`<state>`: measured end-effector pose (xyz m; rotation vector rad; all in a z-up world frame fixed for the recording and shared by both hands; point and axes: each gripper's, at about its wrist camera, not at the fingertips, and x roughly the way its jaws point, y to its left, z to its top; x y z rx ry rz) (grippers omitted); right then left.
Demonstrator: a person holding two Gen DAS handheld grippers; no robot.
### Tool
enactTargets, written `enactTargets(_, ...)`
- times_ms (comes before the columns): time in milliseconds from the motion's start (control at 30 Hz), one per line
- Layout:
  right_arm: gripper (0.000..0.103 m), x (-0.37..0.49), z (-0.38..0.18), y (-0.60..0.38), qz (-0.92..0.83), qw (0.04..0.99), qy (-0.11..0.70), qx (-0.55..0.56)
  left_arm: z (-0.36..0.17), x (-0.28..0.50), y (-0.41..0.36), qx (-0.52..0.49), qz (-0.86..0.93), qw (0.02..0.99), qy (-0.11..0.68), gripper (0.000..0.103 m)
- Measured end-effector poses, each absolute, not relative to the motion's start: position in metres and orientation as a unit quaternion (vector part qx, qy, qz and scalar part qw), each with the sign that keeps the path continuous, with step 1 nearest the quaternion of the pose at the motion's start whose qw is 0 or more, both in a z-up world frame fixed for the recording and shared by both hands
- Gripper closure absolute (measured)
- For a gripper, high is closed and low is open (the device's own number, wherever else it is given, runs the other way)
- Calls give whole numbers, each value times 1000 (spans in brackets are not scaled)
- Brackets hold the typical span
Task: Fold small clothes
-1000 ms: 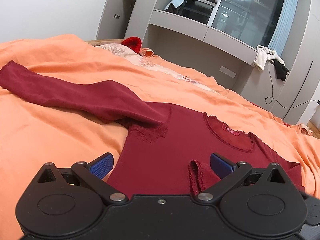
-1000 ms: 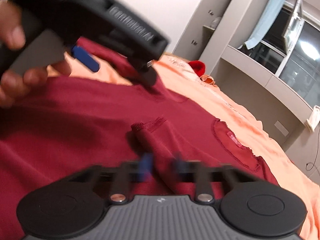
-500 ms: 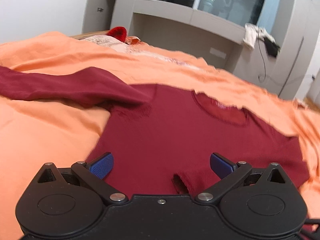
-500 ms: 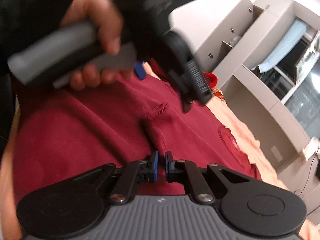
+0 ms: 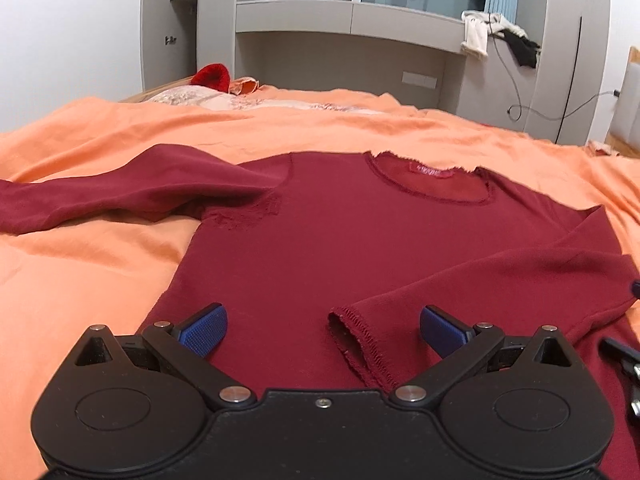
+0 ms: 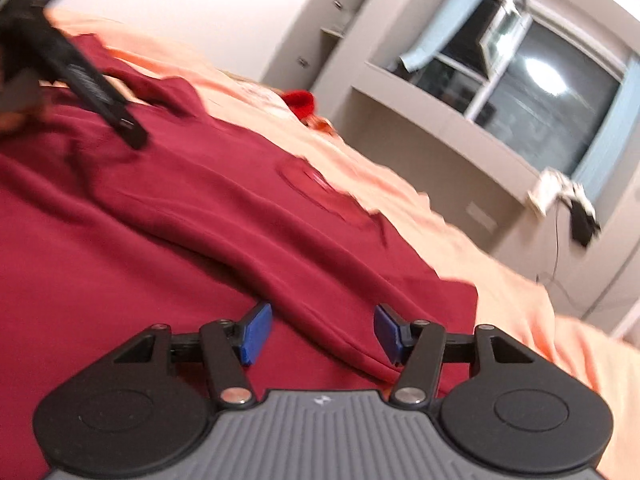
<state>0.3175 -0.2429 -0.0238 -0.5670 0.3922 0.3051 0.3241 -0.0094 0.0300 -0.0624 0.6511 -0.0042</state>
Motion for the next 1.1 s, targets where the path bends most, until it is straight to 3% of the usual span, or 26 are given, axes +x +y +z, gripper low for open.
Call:
enactTargets(67,64,322,-23,-249,149,931,203,-264,31,323,-8,-37,-5,948,315,1)
enactTargets(100,89,322,-24,-249,153,929,212,-263,32,323,-7,-40,-5,949,314,1)
enactTargets(167,97,317,-27,-246,158,919,226,-281,32,324,-6,-44,-4,948,315,1)
enactTargets(367,98,289,-24,-239,172,894,227,-347,32,323,-6,-44,-7,947,317,1)
enactTargets(500,93,281,-24,-252,186,899,222,-327,30,324,-12,-24,-8,945,326,1)
enactTargets(567,80,286,-11,-267,197,911,222,-288,26,324,-18,-2,-4,943,333,0)
enactTargets(633,45,289,2,-283,190,927,212,-244,22,324,-24,25,-2,941,337,0)
enactTargets(933,31,383,26,-342,101,968,226,-52,18,321,-31,53,2,942,333,0)
enactTargets(1000,30,410,17,-349,94,961,258,-40,19,322,-31,52,1,942,332,0)
enactTargets(1067,40,430,8,-355,101,951,291,-22,19,322,-32,54,-2,942,331,0)
enactTargets(1100,75,439,6,-359,110,946,305,0,19,322,-33,54,-4,942,330,0)
